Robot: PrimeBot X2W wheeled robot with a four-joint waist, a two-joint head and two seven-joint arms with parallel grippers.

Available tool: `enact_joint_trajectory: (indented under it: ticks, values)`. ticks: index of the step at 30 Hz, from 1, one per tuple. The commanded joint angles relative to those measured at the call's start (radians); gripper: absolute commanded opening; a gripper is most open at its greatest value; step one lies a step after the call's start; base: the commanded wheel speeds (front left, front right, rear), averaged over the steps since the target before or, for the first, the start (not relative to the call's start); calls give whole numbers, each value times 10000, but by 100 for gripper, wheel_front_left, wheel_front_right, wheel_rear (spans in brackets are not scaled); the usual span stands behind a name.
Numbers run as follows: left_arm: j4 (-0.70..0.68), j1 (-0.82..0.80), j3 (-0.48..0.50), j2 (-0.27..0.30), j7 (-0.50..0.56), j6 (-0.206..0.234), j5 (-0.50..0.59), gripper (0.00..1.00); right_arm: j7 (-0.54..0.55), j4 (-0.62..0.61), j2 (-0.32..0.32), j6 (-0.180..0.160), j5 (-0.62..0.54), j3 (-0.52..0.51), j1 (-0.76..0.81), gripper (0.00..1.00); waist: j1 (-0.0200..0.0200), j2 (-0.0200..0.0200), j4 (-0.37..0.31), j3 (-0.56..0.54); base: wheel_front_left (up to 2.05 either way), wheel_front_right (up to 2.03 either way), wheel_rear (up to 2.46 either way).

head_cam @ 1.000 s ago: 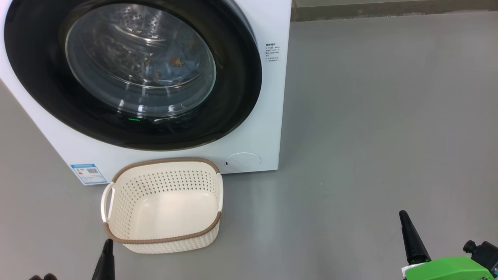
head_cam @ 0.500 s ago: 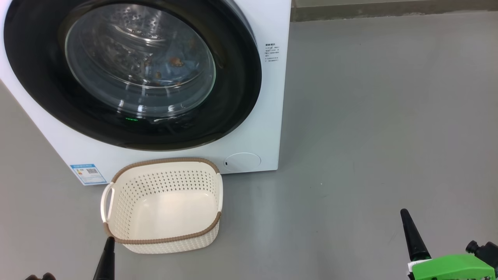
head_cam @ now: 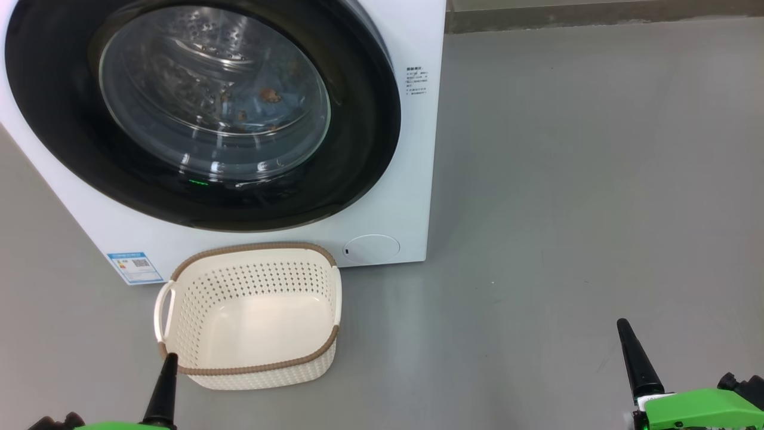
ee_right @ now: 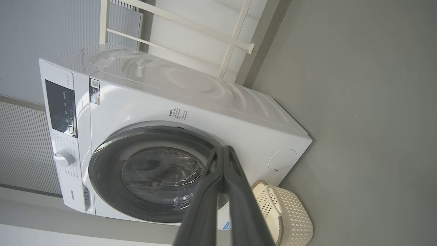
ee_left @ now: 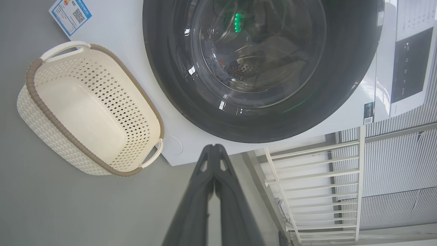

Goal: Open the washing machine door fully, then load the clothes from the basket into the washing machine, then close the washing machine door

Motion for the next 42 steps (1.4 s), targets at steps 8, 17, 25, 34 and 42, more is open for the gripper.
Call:
enact_joint_trajectory:
  ticks: [8, 17, 25, 34, 42]
  values:
    - [-71, -606, 357, 201, 341, -24, -1152, 0, 331, -172, -126, -45, 1104, 49, -598, 0, 0, 0, -6, -1, 0, 0, 0]
    - [23, -760, 414, 208, 580, -26, -2040, 0, 572, -128, -127, -49, 1927, -5, -685, 0, 0, 0, -12, -2, 0, 0, 0]
    - [118, -914, 472, 214, 821, -28, -2932, 0, 815, -84, -127, -53, 2751, -61, -772, 0, 0, 0, -18, -3, 0, 0, 0]
    - [178, -1012, 518, 212, 982, -29, -3488, 0, 978, -55, -119, -55, 3264, -108, -827, 0, 0, 0, -21, -3, 0, 0, 0]
    - [178, -1014, 536, 199, 995, -29, -3473, 0, 994, -54, -105, -55, 3247, -128, -829, 0, 0, 0, -21, -4, 0, 0, 0]
